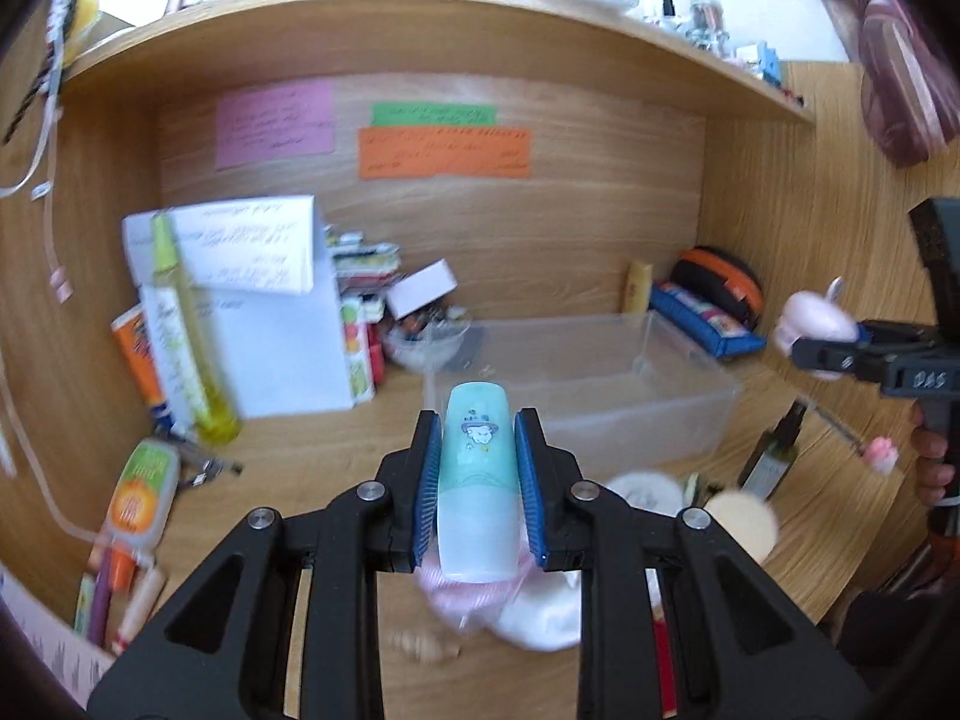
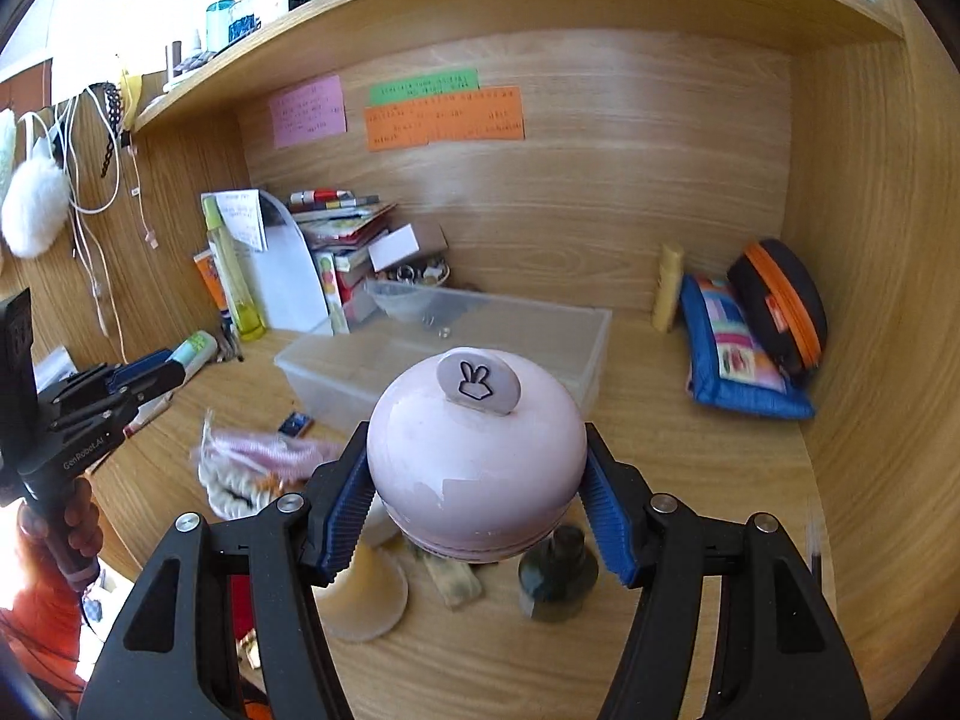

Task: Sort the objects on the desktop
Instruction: 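Carry both items into the clear bin and open both grippers to release them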

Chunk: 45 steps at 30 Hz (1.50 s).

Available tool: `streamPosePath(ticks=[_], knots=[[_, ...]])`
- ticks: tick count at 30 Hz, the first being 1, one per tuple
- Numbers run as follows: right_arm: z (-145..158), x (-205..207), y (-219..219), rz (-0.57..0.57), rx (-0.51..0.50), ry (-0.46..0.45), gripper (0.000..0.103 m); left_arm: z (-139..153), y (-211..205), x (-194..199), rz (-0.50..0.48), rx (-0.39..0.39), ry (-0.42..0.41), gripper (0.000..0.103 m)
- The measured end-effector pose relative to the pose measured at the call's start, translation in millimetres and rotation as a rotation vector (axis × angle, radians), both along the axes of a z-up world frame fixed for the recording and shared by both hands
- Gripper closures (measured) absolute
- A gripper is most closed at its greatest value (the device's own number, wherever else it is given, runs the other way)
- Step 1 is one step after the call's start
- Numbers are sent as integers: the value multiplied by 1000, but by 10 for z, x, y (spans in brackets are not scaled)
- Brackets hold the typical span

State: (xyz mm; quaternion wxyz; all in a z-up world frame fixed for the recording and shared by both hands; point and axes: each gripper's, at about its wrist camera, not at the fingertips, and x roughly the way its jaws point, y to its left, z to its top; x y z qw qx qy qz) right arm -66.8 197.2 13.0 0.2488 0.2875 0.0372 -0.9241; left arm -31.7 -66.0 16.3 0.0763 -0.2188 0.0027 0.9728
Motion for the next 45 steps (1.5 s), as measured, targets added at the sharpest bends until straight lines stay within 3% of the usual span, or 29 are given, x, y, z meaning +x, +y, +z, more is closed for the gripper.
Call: streamPosePath(ticks=[4, 13, 28, 32, 45], knots=[[84, -173, -37, 6, -3, -17, 43, 192, 30, -172, -48, 20, 10, 79], [272, -516, -132, 10, 24, -26, 43, 408, -22, -789, -118, 99, -84, 79], [122, -1136, -495, 84, 175, -147, 43, 151, 248, -1561, -184, 4, -248, 79], [10, -1303, -596, 108, 232, -186, 43, -35, 313, -1767, -190, -45, -319, 79], [-489, -1661, -837, 196, 418, -270, 43, -279, 490, -2075, -209, -155, -388, 79]])
